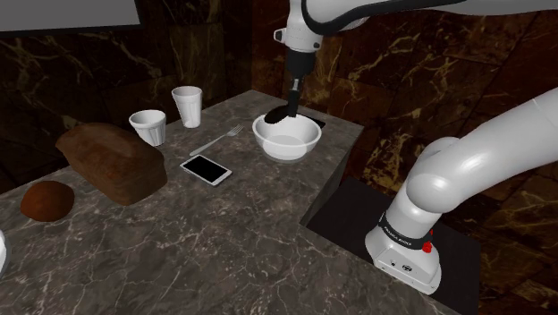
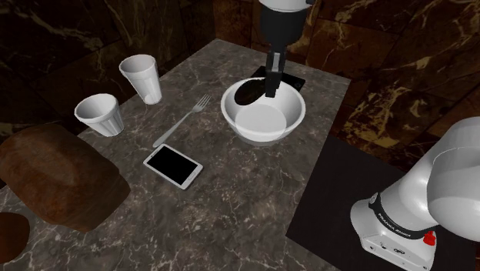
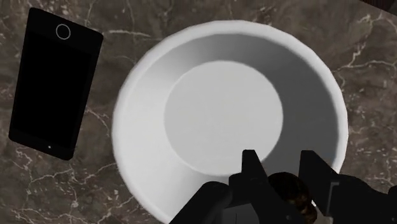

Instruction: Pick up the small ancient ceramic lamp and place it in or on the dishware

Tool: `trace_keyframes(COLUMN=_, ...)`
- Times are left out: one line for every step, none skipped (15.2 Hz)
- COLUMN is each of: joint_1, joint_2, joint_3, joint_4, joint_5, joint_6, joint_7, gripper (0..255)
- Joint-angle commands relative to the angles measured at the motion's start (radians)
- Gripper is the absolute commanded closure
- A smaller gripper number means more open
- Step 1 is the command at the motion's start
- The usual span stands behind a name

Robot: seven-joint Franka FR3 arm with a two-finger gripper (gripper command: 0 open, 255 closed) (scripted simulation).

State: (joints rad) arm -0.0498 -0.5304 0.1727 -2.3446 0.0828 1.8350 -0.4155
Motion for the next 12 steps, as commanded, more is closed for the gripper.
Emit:
trace_keyframes(joint_1=-0.023, joint_2=0.011, joint_3=-0.043, joint_4=0.004, joint_5=-0.023, joint_6=0.005, joint_7=-0.056, gripper=255)
trace_keyframes(joint_1=-0.023, joint_2=0.012, joint_3=-0.042, joint_4=-0.009, joint_5=-0.022, joint_6=0.019, joint_7=-0.056, gripper=255)
trace_keyframes(joint_1=-0.023, joint_2=0.013, joint_3=-0.042, joint_4=-0.022, joint_5=-0.022, joint_6=0.032, joint_7=-0.056, gripper=255)
trace_keyframes(joint_1=-0.023, joint_2=0.014, joint_3=-0.041, joint_4=-0.034, joint_5=-0.022, joint_6=0.046, joint_7=-0.056, gripper=255)
trace_keyframes(joint_1=-0.022, joint_2=0.016, joint_3=-0.04, joint_4=-0.046, joint_5=-0.021, joint_6=0.06, joint_7=-0.056, gripper=255)
trace_keyframes(joint_1=-0.022, joint_2=0.017, joint_3=-0.039, joint_4=-0.058, joint_5=-0.021, joint_6=0.074, joint_7=-0.056, gripper=255)
trace_keyframes(joint_1=-0.022, joint_2=0.02, joint_3=-0.039, joint_4=-0.07, joint_5=-0.02, joint_6=0.088, joint_7=-0.056, gripper=255)
trace_keyframes(joint_1=-0.022, joint_2=0.022, joint_3=-0.038, joint_4=-0.082, joint_5=-0.02, joint_6=0.102, joint_7=-0.056, gripper=255)
trace_keyframes(joint_1=-0.022, joint_2=0.024, joint_3=-0.037, joint_4=-0.094, joint_5=-0.019, joint_6=0.116, joint_7=-0.056, gripper=255)
trace_keyframes(joint_1=-0.021, joint_2=0.027, joint_3=-0.036, joint_4=-0.105, joint_5=-0.019, joint_6=0.13, joint_7=-0.056, gripper=255)
trace_keyframes(joint_1=-0.021, joint_2=0.03, joint_3=-0.035, joint_4=-0.116, joint_5=-0.019, joint_6=0.144, joint_7=-0.056, gripper=255)
trace_keyframes(joint_1=-0.021, joint_2=0.034, joint_3=-0.035, joint_4=-0.127, joint_5=-0.018, joint_6=0.159, joint_7=-0.056, gripper=255)
